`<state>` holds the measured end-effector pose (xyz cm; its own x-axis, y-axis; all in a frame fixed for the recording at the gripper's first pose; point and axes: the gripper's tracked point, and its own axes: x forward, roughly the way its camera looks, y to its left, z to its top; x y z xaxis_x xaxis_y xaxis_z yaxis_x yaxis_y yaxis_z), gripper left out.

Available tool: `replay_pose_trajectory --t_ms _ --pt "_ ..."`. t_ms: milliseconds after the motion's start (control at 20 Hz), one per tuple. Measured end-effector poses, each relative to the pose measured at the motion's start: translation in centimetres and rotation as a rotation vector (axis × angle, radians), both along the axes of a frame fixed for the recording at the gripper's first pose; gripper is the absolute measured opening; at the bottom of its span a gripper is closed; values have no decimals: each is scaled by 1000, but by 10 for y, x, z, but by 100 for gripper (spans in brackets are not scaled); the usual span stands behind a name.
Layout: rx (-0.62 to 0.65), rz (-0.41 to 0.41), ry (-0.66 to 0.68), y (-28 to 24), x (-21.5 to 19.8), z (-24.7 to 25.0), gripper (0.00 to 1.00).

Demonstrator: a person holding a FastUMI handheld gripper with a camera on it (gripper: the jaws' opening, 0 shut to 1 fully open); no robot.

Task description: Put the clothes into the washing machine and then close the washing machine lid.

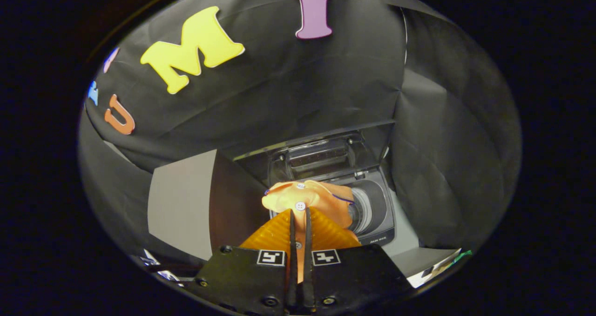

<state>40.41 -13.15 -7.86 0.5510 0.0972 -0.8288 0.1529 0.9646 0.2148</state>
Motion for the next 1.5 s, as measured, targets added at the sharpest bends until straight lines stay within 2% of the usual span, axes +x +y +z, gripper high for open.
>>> replay_pose_trajectory --t_ms 500,700,1000,1300,1500 --pt "38 -47 147 -11 11 -75 8" --pt "60 -66 164 -19 23 -94 8" --pt "45 -43 181 -15 37 -122 8" --pt "64 -55 219 -14 47 -154 9" --pt "31 -15 234 -15 48 -172 10"
